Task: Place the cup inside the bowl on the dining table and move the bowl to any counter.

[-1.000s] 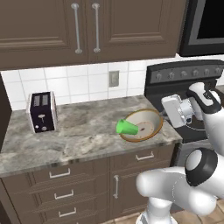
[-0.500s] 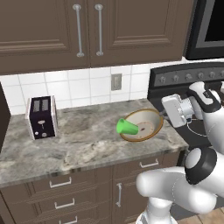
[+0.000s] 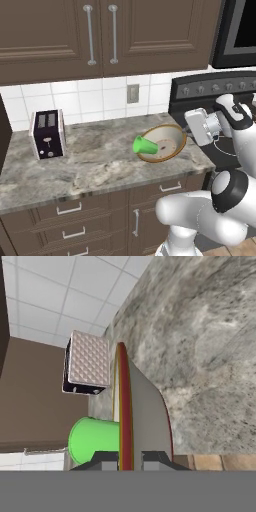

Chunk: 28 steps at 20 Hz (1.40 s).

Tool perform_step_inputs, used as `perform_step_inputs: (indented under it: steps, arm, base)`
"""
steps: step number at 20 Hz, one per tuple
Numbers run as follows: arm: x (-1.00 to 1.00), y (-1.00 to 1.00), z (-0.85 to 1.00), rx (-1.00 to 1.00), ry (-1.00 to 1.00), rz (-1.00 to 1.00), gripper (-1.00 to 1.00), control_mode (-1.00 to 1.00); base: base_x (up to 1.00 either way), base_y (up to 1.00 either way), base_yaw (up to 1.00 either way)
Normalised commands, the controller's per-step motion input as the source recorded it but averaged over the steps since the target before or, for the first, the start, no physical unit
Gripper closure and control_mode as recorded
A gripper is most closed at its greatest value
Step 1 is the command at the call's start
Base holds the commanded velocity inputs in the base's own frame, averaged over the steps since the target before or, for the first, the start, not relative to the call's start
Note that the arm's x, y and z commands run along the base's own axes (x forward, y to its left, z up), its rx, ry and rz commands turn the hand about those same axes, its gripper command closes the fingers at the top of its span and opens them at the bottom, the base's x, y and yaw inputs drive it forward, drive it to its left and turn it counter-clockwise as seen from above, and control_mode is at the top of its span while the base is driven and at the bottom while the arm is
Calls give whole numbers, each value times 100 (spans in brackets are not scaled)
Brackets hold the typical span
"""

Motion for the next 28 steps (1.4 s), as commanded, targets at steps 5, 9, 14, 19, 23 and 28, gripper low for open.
perform_step_inputs:
  steps: [5, 9, 14, 19, 23, 28]
  arm:
    - [0, 0, 0, 0, 0, 0, 100, -100]
    - [0, 0, -1, 0, 0, 0, 100, -100]
    - [0, 17, -28, 0, 0, 0, 100, -100]
    - [5, 24, -26, 0, 0, 0, 100, -100]
    - [8, 20, -17, 0, 0, 0, 100, -100]
    - [14, 1, -3, 6, 0, 0, 100, -100]
  base:
    - [0, 0, 0]
    - [0, 0, 0]
    - [0, 0, 0]
    - [0, 0, 0]
    - [0, 0, 0]
    - [0, 0, 0]
